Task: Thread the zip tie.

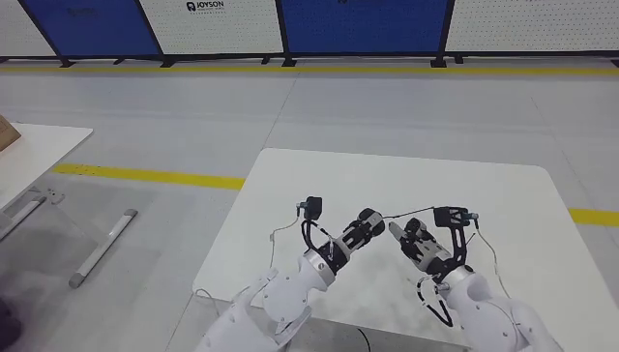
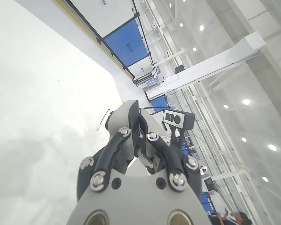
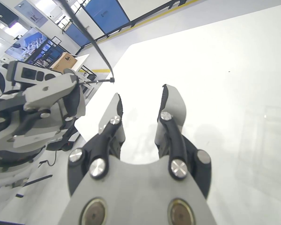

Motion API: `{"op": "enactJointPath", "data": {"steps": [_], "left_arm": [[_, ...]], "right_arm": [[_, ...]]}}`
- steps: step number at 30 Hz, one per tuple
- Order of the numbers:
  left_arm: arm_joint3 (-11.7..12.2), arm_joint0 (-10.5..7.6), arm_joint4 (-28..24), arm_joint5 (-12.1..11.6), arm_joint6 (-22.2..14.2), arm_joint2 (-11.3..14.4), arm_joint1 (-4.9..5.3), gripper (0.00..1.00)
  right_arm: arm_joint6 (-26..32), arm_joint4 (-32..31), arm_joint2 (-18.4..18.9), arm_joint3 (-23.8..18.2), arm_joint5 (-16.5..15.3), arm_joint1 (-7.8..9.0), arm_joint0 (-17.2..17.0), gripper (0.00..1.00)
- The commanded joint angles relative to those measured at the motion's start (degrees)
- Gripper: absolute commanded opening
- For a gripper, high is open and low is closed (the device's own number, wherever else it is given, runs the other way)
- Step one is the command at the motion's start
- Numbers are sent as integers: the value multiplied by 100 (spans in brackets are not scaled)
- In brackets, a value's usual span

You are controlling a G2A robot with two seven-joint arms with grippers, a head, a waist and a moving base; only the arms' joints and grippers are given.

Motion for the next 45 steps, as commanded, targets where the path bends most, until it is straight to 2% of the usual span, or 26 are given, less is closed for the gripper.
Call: {"op": "enactJointPath", "data": {"steps": [1,7,9,12,27,32,34,45], "left_arm": [[14,-19,-50,-5,-47,-31,3,0],[-7,-5,-78,-5,-127,-62,11,0],[3,-4,-49,35,-159,-68,15,0],[28,-18,-35,100,-191,-70,17,0],[-9,25,48,61,-377,-91,46,0],[-23,43,115,53,-399,-53,50,0],[-23,45,122,59,-373,-46,49,0],[-92,38,197,-10,-201,79,28,0]], "right_arm": [[5,5,14,-18,-18,3,-8,35],[-14,-13,4,-65,-109,6,-29,33],[-91,-24,3,-85,-102,3,-47,29],[-163,-81,-22,-115,-82,0,-63,29],[-132,-97,-135,-92,-55,-24,25,20],[-137,-111,-139,-103,-63,-25,22,13],[-143,-115,-133,-107,-70,-25,12,0],[102,-32,-77,-80,-135,-9,3,0]]}}
